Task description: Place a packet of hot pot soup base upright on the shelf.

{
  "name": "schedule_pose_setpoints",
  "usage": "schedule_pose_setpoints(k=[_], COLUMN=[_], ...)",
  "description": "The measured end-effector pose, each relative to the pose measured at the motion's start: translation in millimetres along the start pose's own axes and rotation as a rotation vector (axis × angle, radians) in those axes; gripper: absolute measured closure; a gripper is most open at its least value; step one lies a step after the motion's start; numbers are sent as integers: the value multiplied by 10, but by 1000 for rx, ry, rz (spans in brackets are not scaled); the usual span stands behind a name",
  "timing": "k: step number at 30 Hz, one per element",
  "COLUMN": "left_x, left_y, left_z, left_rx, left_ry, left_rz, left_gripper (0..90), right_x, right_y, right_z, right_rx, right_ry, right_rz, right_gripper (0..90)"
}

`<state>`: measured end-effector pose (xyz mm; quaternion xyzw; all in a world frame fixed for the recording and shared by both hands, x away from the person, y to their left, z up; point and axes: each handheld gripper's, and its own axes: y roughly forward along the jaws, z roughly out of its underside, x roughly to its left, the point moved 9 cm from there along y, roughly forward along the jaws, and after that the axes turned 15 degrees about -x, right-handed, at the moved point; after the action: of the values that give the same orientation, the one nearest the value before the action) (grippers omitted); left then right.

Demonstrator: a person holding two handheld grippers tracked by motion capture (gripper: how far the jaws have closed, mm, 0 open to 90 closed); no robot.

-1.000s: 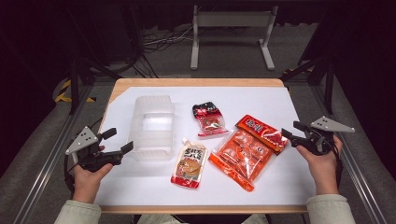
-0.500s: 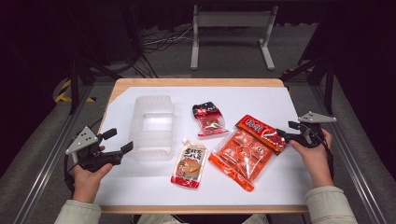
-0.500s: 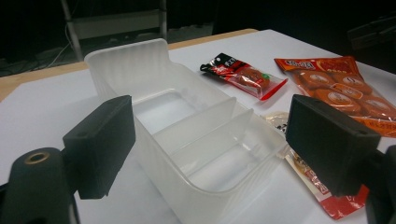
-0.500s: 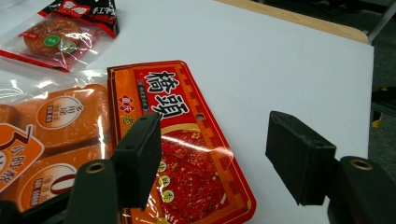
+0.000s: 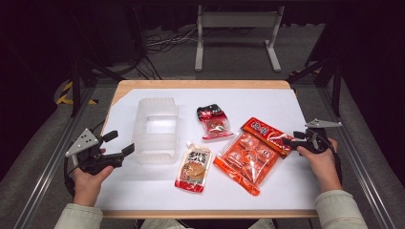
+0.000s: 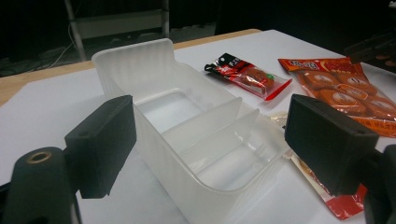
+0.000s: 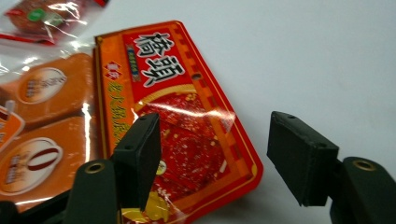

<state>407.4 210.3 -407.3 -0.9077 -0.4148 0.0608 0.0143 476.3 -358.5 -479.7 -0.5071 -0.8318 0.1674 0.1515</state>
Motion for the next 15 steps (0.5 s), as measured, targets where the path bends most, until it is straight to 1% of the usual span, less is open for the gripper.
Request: schedule_pose_setpoints(k=[3,5,6,8,11,12,15], left_x=[-14,-30,-33,-50,-51,-53,-46], left_y=[18,29,30,35,39,39,35], left_z=[14,21,21,24,26,28,30], left_rx=[14,20,22,23,22,22,28], left_ry=[24,43,49,41,37,31,35], left_rz=[4,14,18,29,31,31,30], left_gripper=[173,170,167,166,171,172,173], right_x=[-43,-52,-56,-54,-33,-23,19], right_y=[20,23,24,27,38,41,48], right_z=[34,57,69,80,96,100,118], right_rx=[13,26,31,33,40,43,60], right_ry=[33,62,85,116,160,170,195], right_rz=[6,-4,-14,-33,-69,-79,-114], right_gripper=[321,321,320,320,328,335,352])
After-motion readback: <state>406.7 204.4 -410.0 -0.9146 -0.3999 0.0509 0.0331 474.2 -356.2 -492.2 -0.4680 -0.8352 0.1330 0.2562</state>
